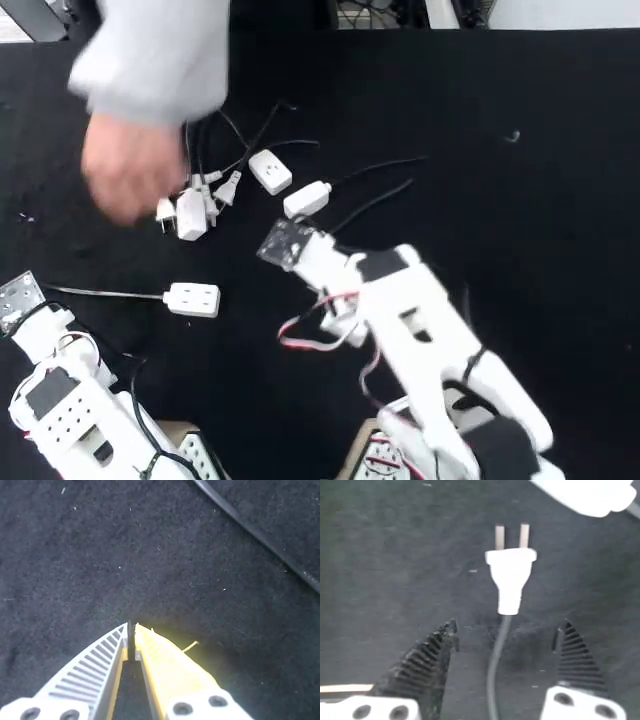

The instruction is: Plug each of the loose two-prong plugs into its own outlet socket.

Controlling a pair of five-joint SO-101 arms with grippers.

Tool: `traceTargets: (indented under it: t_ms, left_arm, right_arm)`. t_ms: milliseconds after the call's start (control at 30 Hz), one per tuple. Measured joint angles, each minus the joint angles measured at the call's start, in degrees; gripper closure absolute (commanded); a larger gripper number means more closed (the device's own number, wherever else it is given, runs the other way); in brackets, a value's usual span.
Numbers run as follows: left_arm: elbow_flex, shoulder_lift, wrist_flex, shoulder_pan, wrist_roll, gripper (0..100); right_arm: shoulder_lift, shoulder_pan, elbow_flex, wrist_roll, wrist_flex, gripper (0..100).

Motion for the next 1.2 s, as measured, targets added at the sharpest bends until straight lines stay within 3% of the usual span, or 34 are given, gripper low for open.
traceTargets:
  t_ms: [100, 367, 700, 833, 1200]
  left_arm:
    - [0.0, 0.0, 0.0, 0.0, 0.0, 97]
    - [0.0, 0.0, 0.0, 0.0, 0.0, 97]
    - [0.0, 0.0, 0.0, 0.0, 0.0, 97]
    - [0.0, 0.0, 0.0, 0.0, 0.0, 97]
    - [0.3, 0.0, 0.0, 0.0, 0.0, 97]
  right_arm:
    - [3.2, 4.2, -2.7, 5.4, -0.8, 69.2]
    - [8.4, 5.1, -4.4, 13.7, -1.0, 71.0]
    - [8.9, 2.6, -4.4, 13.7, -0.9, 71.1]
    - [9.6, -1.1, -4.0, 12.2, -5.6, 76.3]
    - [19.1, 1.8, -5.1, 12.2, -11.3, 76.3]
